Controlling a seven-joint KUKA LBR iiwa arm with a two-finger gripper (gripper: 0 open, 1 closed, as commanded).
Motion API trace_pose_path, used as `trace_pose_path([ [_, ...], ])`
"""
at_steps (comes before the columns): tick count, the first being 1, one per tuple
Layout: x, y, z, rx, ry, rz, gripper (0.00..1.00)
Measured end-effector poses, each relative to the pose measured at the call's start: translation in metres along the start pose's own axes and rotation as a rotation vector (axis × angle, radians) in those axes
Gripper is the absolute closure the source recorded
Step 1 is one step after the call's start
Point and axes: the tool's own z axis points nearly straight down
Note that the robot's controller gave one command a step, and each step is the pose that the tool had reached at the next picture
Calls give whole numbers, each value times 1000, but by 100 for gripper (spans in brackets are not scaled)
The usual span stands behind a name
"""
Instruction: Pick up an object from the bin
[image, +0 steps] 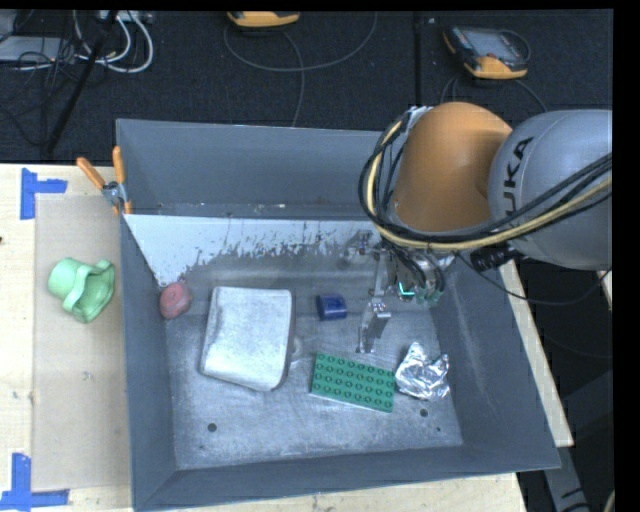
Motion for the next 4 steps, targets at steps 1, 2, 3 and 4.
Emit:
trace_pose_path([
  [1,9,-16,92,1,-15,-206,0],
  [2,74,-45,108,3,-16,-756,0],
  [3,126,-66,103,24,-78,-882,0],
  [4,130,-74,103,28,-48,-871,100],
])
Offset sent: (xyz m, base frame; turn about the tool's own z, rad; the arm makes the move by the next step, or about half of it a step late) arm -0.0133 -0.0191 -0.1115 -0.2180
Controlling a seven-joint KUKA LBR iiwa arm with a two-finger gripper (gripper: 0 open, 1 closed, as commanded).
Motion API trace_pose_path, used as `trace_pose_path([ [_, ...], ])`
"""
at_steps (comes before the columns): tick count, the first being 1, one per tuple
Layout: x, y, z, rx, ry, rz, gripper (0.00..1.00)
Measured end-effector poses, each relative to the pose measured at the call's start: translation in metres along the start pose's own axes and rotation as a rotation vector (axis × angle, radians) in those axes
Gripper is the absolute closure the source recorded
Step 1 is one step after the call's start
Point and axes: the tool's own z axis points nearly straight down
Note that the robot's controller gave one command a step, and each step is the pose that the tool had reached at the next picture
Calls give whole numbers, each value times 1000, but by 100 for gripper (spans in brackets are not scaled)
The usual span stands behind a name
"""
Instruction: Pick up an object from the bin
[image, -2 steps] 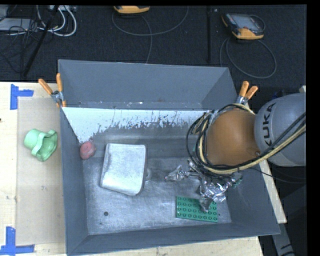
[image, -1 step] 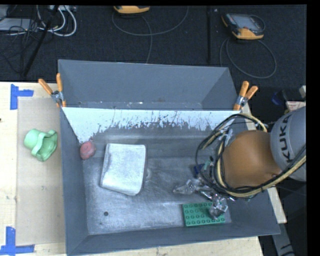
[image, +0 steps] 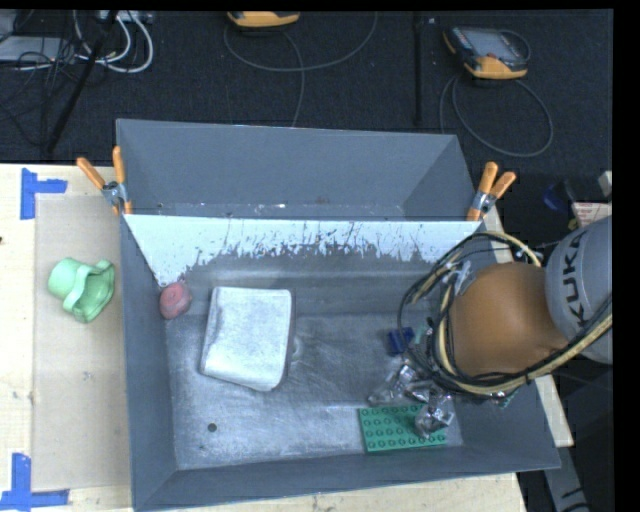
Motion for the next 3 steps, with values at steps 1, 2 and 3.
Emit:
trace_pose_path([
  [1,-6,-8,-89,-43,12,-564,100],
  [2,-5,2,6,-43,15,-653,100],
  [3,-9,1,-123,-41,9,-699,100],
])
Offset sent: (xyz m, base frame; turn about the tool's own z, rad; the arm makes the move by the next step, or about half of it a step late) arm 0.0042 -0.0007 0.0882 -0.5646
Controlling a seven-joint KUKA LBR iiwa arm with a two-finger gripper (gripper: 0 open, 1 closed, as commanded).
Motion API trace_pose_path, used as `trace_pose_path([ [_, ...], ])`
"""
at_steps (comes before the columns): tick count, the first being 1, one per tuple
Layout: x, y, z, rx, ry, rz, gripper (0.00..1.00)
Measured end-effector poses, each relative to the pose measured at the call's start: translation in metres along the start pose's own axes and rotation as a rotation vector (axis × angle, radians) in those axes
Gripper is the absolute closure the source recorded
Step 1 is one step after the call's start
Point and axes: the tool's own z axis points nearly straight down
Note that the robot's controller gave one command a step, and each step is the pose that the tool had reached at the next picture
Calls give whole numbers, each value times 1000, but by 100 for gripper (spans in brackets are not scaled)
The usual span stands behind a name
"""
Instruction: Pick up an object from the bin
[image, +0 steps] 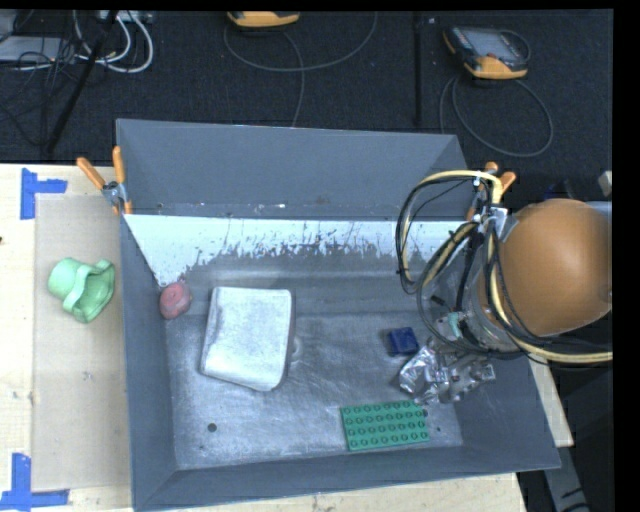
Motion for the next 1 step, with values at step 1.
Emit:
trace_pose_path([
  [1,0,2,4,-9,-2,3,0],
])
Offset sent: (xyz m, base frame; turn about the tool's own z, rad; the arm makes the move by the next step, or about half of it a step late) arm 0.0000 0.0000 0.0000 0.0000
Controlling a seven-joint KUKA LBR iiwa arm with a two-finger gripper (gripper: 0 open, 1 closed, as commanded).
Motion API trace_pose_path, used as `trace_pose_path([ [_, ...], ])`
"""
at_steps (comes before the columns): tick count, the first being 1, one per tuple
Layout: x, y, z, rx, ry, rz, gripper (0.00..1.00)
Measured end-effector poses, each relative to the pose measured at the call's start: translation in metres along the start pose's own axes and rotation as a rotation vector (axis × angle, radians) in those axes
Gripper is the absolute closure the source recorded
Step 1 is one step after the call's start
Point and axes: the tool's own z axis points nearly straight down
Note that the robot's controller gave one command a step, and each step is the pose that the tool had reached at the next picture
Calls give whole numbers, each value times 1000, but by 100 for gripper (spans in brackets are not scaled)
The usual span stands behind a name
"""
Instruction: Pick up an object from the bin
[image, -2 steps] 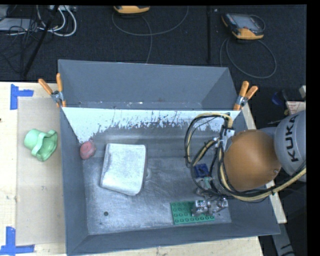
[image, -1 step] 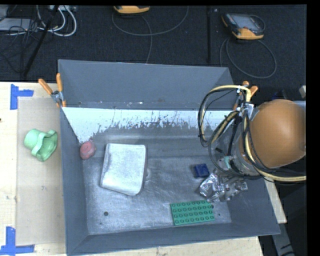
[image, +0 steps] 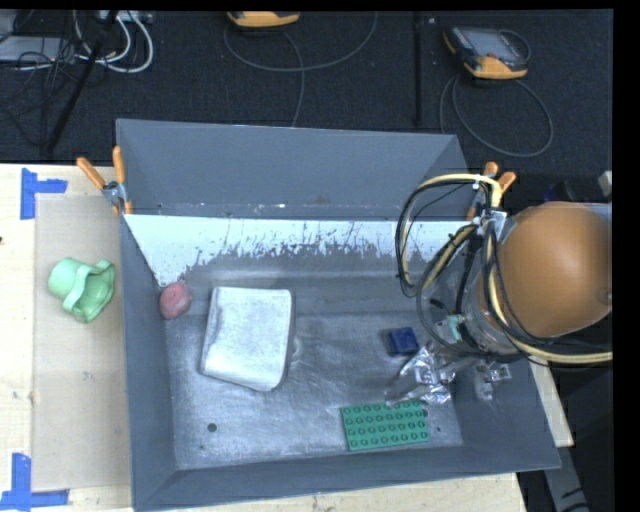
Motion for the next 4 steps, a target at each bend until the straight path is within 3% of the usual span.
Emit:
trace_pose_path([
  [1,26,-9,126,1,-6,-230,0],
  [2,26,-11,122,5,-2,-227,100],
  [3,23,-12,-7,7,2,-252,100],
  [4,78,8,30,-5,-1,-551,100],
])
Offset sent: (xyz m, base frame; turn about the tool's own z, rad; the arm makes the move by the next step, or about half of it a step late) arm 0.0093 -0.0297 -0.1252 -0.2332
